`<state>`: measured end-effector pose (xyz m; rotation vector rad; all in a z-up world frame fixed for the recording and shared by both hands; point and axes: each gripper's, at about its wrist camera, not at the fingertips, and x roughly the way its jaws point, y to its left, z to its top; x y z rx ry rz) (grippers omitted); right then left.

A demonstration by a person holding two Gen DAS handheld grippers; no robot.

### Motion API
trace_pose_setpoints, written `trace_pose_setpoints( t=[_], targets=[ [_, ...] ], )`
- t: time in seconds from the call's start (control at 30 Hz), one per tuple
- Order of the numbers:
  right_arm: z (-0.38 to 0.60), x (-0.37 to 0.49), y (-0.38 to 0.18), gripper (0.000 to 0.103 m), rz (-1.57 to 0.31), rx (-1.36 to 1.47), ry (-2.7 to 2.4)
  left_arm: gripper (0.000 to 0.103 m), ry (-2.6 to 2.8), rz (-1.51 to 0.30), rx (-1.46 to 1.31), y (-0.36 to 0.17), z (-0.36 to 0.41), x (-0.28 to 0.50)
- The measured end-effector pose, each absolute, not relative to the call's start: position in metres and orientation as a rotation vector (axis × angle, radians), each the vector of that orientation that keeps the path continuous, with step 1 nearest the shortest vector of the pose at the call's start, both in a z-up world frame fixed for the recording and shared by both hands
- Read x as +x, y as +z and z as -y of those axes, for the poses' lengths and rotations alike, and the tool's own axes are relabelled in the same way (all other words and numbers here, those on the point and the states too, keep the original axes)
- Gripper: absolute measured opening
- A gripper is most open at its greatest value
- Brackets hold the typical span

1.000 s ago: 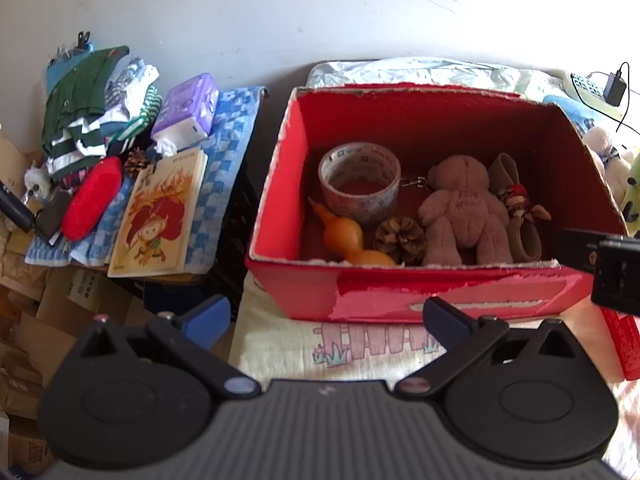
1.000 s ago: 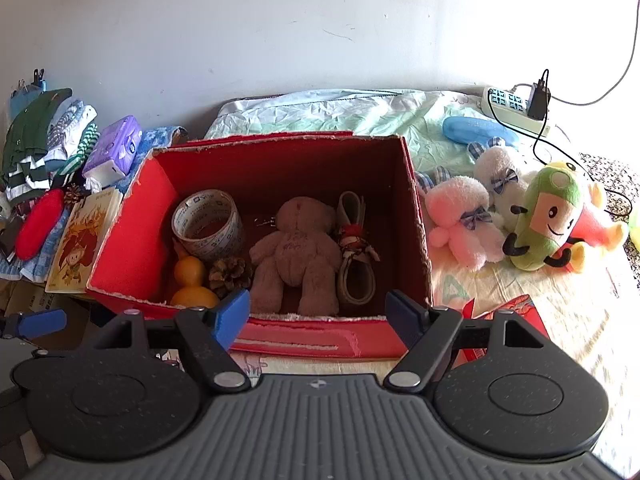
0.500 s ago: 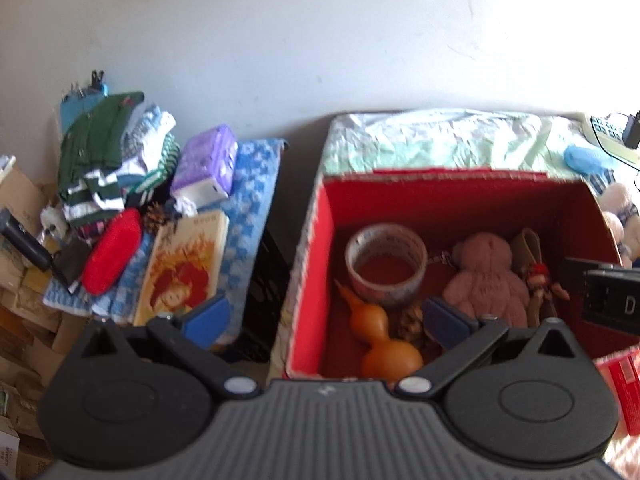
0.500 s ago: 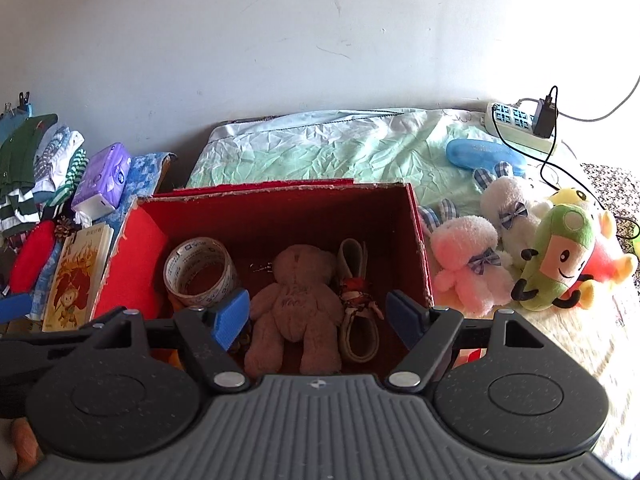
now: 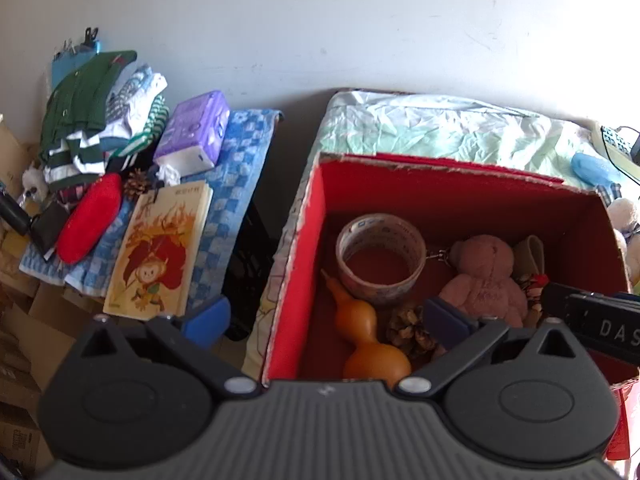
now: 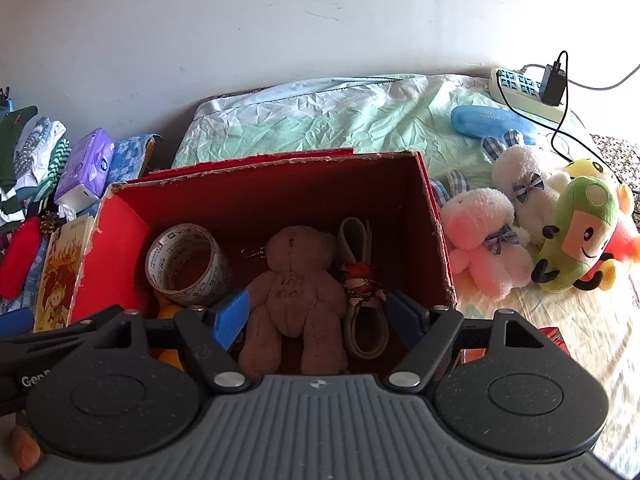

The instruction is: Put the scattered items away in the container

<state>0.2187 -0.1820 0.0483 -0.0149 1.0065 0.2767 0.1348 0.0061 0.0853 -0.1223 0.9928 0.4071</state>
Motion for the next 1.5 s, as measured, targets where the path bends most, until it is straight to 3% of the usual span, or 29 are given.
trace_pose_setpoints(
  t=[0.67, 1.5],
  targets=[
    [0.177, 0.222, 0.03, 0.07, -1.028, -0.081, 0.304, 0.103, 0.351, -1.04, -0.112, 0.066, 0.0, 0.147],
    [0.17, 0.221, 0.003, 0.071, -1.097, -0.136, 0.268, 0.103, 0.351, -1.095, -0.078, 0.039, 0.001, 0.152]
  ],
)
